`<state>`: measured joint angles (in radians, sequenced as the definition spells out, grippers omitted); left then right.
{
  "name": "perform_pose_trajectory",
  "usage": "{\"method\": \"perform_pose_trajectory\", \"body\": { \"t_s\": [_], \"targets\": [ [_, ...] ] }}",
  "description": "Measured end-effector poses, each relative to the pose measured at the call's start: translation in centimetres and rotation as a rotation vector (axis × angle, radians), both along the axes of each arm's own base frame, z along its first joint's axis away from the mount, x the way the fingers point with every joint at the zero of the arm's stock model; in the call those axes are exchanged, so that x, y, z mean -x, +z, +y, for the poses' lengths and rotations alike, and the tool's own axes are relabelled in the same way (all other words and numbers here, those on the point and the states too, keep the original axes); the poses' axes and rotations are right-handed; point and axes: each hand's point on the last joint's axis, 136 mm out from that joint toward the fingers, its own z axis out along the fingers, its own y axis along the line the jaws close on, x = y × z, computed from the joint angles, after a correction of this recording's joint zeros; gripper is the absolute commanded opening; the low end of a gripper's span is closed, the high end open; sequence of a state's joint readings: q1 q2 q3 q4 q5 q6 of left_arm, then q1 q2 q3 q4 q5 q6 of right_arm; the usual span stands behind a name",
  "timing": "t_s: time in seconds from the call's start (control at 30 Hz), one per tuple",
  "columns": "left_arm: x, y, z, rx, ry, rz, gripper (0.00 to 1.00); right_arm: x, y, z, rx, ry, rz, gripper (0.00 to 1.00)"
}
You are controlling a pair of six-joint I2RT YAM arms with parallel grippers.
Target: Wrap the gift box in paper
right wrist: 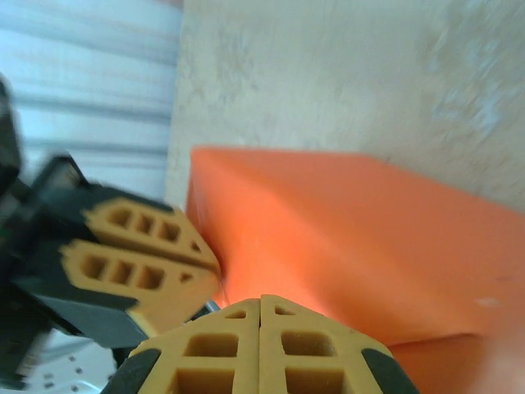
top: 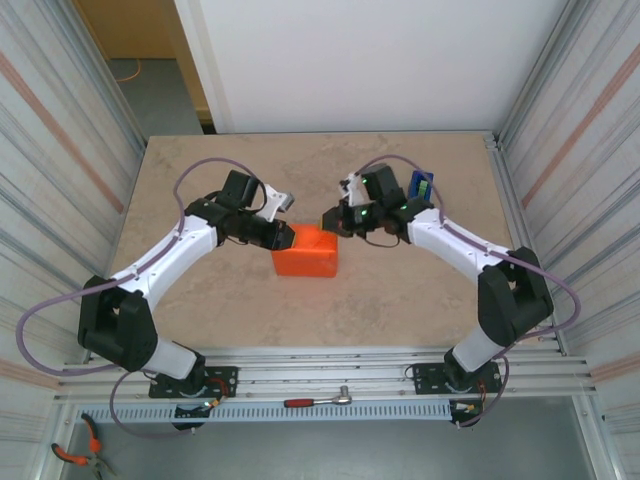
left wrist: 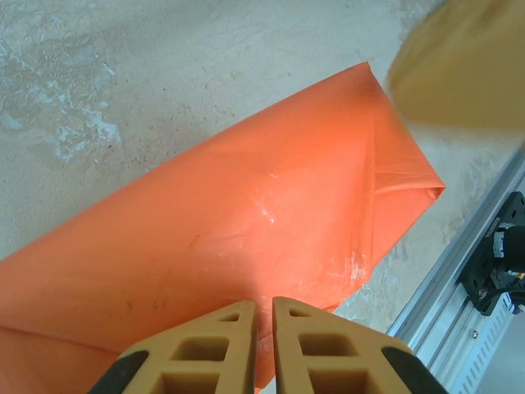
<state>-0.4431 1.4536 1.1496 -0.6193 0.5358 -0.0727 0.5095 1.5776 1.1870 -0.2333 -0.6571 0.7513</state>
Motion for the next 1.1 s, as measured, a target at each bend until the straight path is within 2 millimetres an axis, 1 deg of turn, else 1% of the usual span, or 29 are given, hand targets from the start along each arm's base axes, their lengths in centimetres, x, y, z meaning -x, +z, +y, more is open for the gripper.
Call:
{"method": "perform_pose_trajectory", "body": {
  "t_s": [0.07, 0.13, 0.17, 0.23, 0.27, 0.3, 0.33, 0.4, 0.43, 0.5, 0.6, 0.67, 0.77, 0.83, 0.97, 1.1],
  "targets": [
    [0.0, 0.0, 0.0, -0.004, -0.001, -0.004, 0.15, -1.9, 2.1, -2.5, -0.028, -0.066, -0.033, 0.23],
    [-0.1, 0.0, 0.0, -0.003, -0.001, -0.007, 0.15, -3.9, 4.3, -6.1, -0.058, -0.154, -0.073, 0.31],
    [-0.1, 0.0, 0.0, -0.003, -0.001, -0.008, 0.15, -4.6, 5.0, -7.7, -0.069, -0.194, -0.081, 0.33],
    [-0.1, 0.0, 0.0, -0.004, -0.003, -0.010, 0.15, -6.5, 6.1, -12.5, -0.087, -0.307, -0.097, 0.38],
    [-0.1, 0.0, 0.0, -0.004, -0.003, -0.010, 0.15, -7.2, 6.2, -14.3, -0.091, -0.355, -0.094, 0.40],
    [-0.1, 0.0, 0.0, -0.003, -0.003, -0.012, 0.15, -8.1, 6.1, -16.8, -0.094, -0.413, -0.095, 0.42],
    [-0.1, 0.0, -0.1, -0.002, -0.004, -0.014, 0.15, -8.8, 5.5, -19.3, -0.093, -0.473, -0.084, 0.43],
    [-0.2, 0.0, -0.1, -0.002, -0.004, -0.017, 0.15, -9.7, 4.1, -23.1, -0.094, -0.558, -0.048, 0.43],
    [-0.2, 0.0, -0.1, -0.001, -0.004, -0.018, 0.15, -10.2, 3.1, -24.7, -0.093, -0.593, -0.024, 0.44],
    [-0.2, -0.1, -0.1, -0.002, -0.005, -0.021, 0.15, -10.9, 1.1, -27.0, -0.098, -0.639, 0.027, 0.44],
    [-0.3, 0.0, -0.1, -0.002, -0.004, -0.024, 0.14, -11.8, -2.2, -29.0, -0.109, -0.673, 0.107, 0.44],
    [-0.3, 0.0, -0.1, -0.002, -0.004, -0.024, 0.14, -12.2, -4.3, -29.6, -0.115, -0.681, 0.156, 0.44],
    [-0.3, -0.1, -0.1, -0.002, -0.004, -0.024, 0.14, -12.5, -6.5, -29.7, -0.119, -0.680, 0.205, 0.44],
    [-0.3, -0.1, -0.1, -0.002, -0.004, -0.023, 0.14, -12.7, -7.6, -29.7, -0.124, -0.677, 0.226, 0.44],
    [-0.3, -0.1, -0.1, -0.001, -0.004, -0.025, 0.14, -12.9, -8.9, -29.7, -0.128, -0.675, 0.244, 0.44],
    [-0.4, -0.1, -0.1, 0.001, -0.004, -0.030, 0.14, -12.8, -10.1, -29.6, -0.129, -0.673, 0.265, 0.41]
  ]
}}
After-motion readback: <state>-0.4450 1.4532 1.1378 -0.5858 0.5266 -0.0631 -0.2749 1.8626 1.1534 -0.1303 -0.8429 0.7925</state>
